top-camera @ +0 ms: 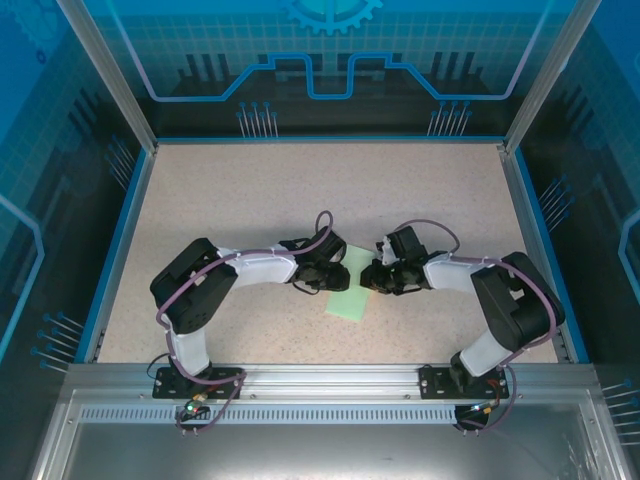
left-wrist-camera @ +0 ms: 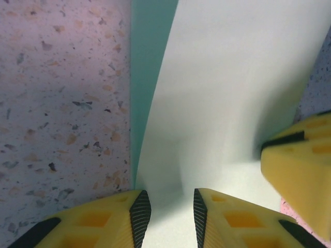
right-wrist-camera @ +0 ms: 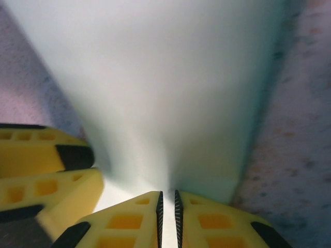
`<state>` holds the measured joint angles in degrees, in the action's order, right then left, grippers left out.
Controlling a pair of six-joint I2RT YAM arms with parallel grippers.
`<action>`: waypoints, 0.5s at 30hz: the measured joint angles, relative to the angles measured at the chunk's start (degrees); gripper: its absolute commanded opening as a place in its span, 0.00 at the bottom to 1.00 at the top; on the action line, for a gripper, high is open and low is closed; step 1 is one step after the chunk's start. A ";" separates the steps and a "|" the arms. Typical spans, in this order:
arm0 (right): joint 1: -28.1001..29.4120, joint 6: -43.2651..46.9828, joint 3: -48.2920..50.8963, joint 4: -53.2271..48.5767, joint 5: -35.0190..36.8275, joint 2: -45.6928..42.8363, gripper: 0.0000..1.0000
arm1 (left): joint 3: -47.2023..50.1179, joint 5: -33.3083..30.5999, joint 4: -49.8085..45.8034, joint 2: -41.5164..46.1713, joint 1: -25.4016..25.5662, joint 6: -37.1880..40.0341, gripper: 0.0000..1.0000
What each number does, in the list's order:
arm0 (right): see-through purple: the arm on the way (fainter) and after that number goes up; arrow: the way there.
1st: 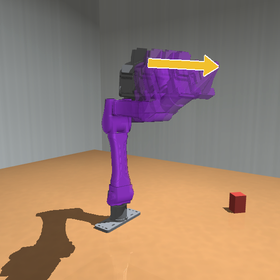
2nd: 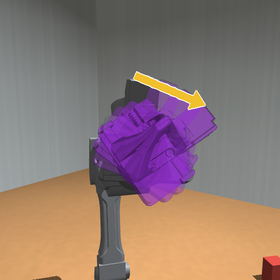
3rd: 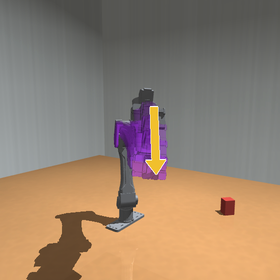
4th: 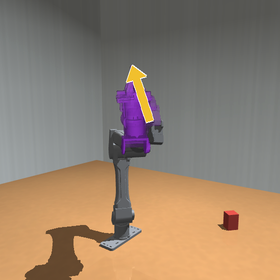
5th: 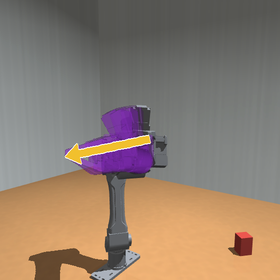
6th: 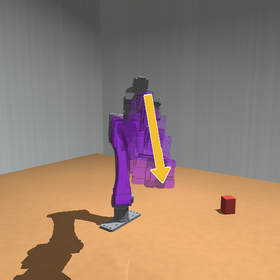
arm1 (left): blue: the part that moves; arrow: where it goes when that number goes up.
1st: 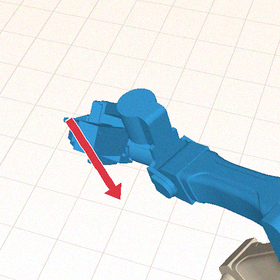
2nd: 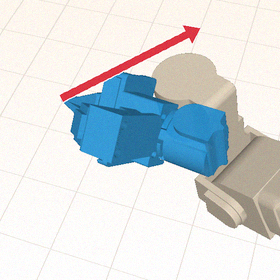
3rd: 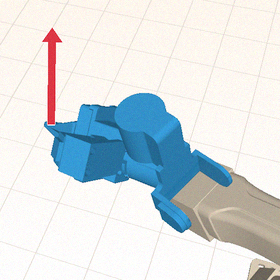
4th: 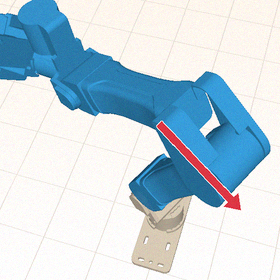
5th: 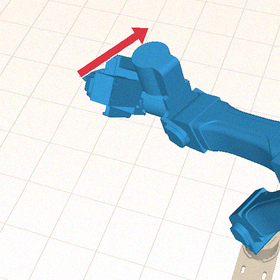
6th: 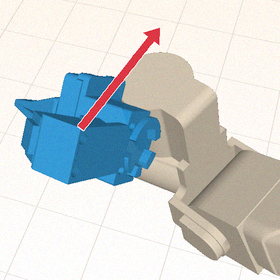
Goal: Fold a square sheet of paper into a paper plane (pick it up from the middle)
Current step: Fold the square sheet of paper in half at the center of the table.
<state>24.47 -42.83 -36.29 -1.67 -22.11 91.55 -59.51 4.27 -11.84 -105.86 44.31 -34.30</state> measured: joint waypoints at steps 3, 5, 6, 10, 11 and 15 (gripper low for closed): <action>-0.55 0.74 -0.66 0.13 -0.26 0.61 0.17 | -0.04 -0.02 -0.02 -0.07 0.00 0.31 0.35; -0.63 1.33 -1.03 0.00 0.15 0.85 0.17 | -0.22 -0.07 -0.20 -0.17 0.00 0.42 0.35; -0.63 1.55 -1.18 -0.22 0.59 0.87 0.17 | -0.28 -0.11 -0.22 -0.20 0.00 0.46 0.35; -0.63 2.36 -1.40 -0.98 2.16 0.48 0.16 | -0.74 -0.28 -0.46 -0.52 0.00 1.29 0.35; -0.68 2.43 -1.40 -1.49 2.78 0.07 0.16 | -0.92 -0.42 -0.52 -0.68 0.02 1.38 0.35; -1.49 2.78 -1.40 -3.96 5.55 -1.70 0.16 | -1.22 -0.46 -0.92 -0.85 0.02 1.68 0.35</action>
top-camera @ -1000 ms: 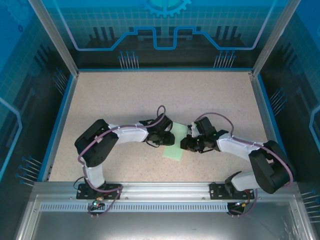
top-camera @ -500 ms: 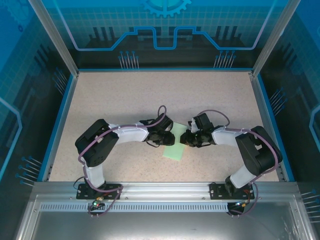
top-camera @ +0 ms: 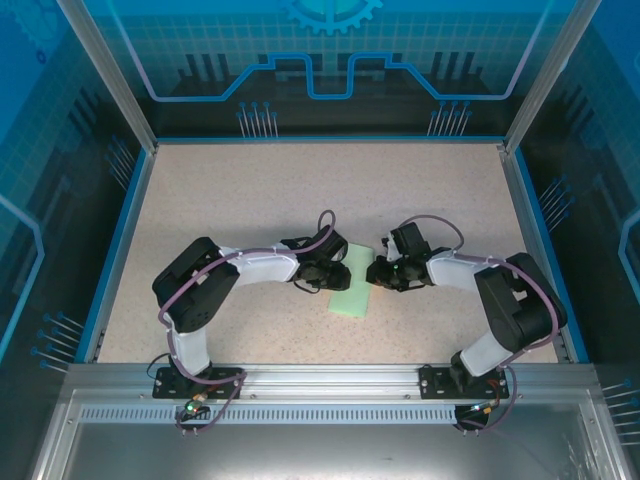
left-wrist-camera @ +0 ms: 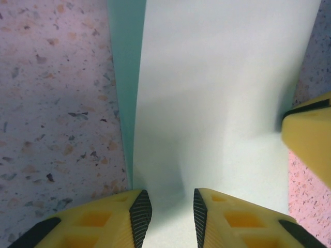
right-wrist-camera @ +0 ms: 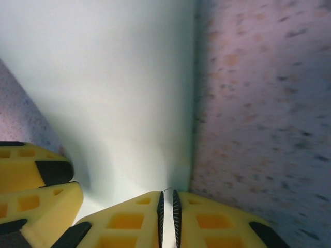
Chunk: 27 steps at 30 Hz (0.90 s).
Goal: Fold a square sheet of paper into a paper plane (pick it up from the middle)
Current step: Fold the square sheet of paper in half at the center of the table.
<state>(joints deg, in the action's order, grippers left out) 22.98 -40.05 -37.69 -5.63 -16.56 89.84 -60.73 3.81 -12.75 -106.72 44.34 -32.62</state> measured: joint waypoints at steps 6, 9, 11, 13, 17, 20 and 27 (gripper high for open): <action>-0.09 -0.48 -1.95 0.28 -0.76 0.48 0.15 | -0.37 0.00 -0.37 -0.17 0.04 0.42 0.35; 0.02 -1.11 -4.00 2.78 -2.12 3.23 0.15 | -0.44 0.00 -0.50 -0.17 0.04 1.16 0.35; 0.24 -1.38 -4.85 3.96 -2.54 5.31 0.14 | -0.52 0.00 -0.57 -0.17 0.04 1.36 0.35; 0.39 -1.55 -5.62 4.55 -2.89 7.67 0.14 | -0.52 0.00 -0.66 -0.17 0.04 1.55 0.35; 0.28 -1.33 -7.23 4.68 -2.89 9.16 0.14 | -0.52 -0.07 -0.68 -0.17 0.04 1.70 0.35; 0.22 -0.87 -7.87 4.37 -2.25 9.62 0.14 | -0.52 -0.20 -0.66 -0.17 0.04 1.73 0.35; -0.72 0.11 -8.07 3.96 -1.81 9.62 0.15 | -0.52 -1.22 -0.04 -0.28 0.09 1.77 0.35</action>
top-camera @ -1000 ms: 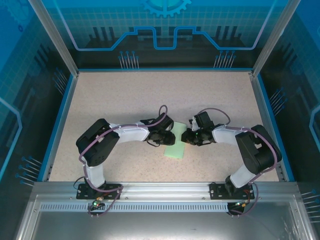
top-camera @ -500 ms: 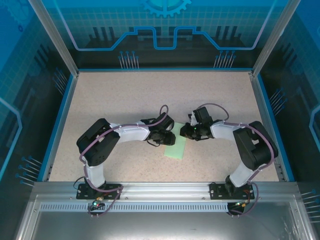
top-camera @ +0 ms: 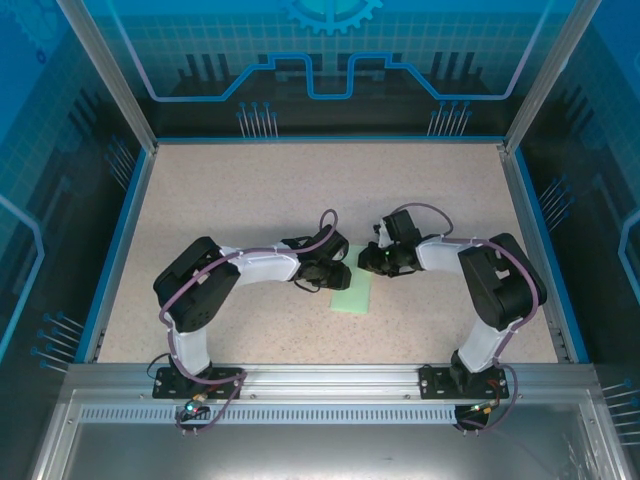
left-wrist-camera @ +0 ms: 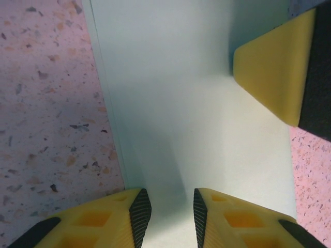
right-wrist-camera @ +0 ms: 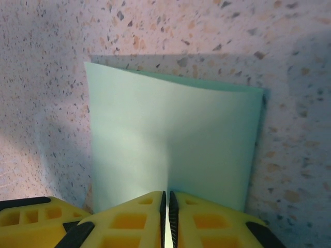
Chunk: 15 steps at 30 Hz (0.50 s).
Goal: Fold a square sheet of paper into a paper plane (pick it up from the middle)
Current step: Fold the square sheet of paper in half at the center of the table.
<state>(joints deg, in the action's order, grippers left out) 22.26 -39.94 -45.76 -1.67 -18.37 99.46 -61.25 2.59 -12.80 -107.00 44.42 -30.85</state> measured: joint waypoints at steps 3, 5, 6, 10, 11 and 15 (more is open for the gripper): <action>-1.05 0.52 0.00 -0.11 -0.09 0.00 0.15 | 0.00 -0.46 0.42 -0.07 0.00 0.33 0.35; -1.64 0.79 0.00 -0.24 -0.09 -0.02 0.16 | 0.00 -0.74 0.76 -0.15 0.00 0.70 0.35; -1.88 1.01 -0.02 -0.33 -0.07 -0.09 0.16 | 0.00 -0.90 0.92 -0.20 0.00 0.83 0.34; -3.21 1.62 -0.02 -0.59 0.00 -0.24 0.16 | 0.00 -1.11 1.07 -0.22 0.00 0.90 0.35; -3.56 1.66 -0.02 -0.63 -0.02 -0.26 0.16 | 0.00 -1.14 1.09 -0.22 0.00 0.94 0.35; -4.74 2.12 -0.02 -1.14 1.03 -0.90 0.16 | 0.00 -1.27 1.09 -0.22 0.00 1.03 0.35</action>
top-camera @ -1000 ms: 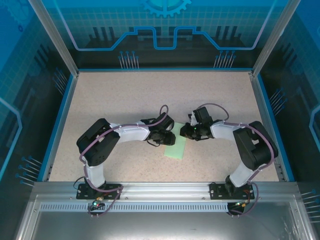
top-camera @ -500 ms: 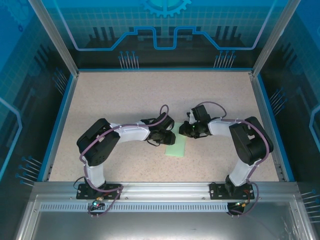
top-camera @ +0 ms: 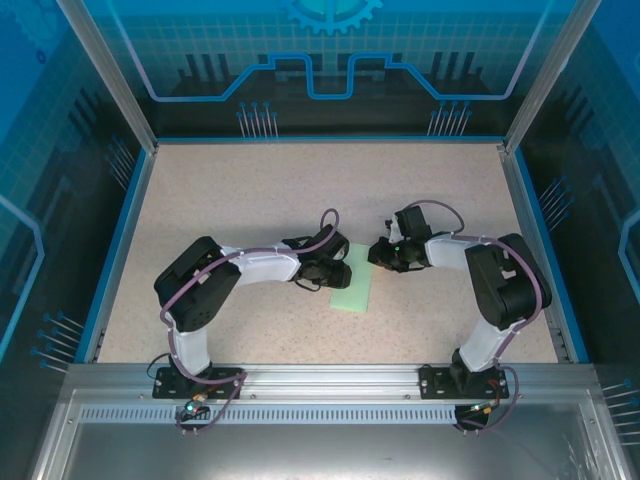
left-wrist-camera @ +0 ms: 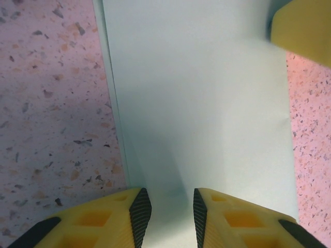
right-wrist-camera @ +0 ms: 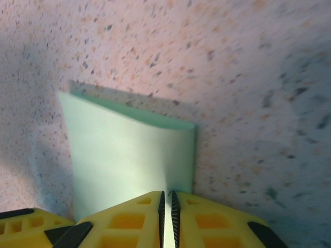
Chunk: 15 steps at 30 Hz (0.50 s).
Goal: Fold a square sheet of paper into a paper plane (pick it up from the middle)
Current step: Fold the square sheet of paper in half at the center of the table.
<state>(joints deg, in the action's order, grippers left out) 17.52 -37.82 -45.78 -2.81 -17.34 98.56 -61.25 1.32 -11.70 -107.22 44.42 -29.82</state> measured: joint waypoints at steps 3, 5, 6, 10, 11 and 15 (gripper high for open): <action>-1.07 0.39 -0.31 -0.68 1.36 -0.63 0.16 | 0.02 -0.20 -0.02 0.00 0.00 0.02 0.35; -1.16 0.39 -0.79 -0.68 1.53 -0.87 0.16 | 0.02 -0.24 -0.02 0.00 0.00 0.02 0.35; -0.94 0.37 -1.01 -0.63 1.53 -1.14 0.16 | 0.02 -0.24 -0.02 0.00 0.00 0.02 0.35; 0.90 0.00 -1.77 -0.33 1.29 -2.25 0.16 | 0.00 -0.24 -0.02 0.00 0.00 0.02 0.35; 1.62 -0.28 -2.08 -0.07 1.09 -2.34 0.16 | 0.00 -0.24 -0.02 0.00 0.00 0.02 0.34; 3.69 -0.96 -3.30 1.01 0.39 -1.55 0.16 | 0.00 -0.24 -0.02 0.00 0.00 0.02 0.35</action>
<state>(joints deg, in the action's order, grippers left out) 21.21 -38.79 -49.08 -1.80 -16.95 97.01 -61.25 1.08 -11.73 -107.22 44.42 -29.80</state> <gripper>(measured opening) 0.158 0.345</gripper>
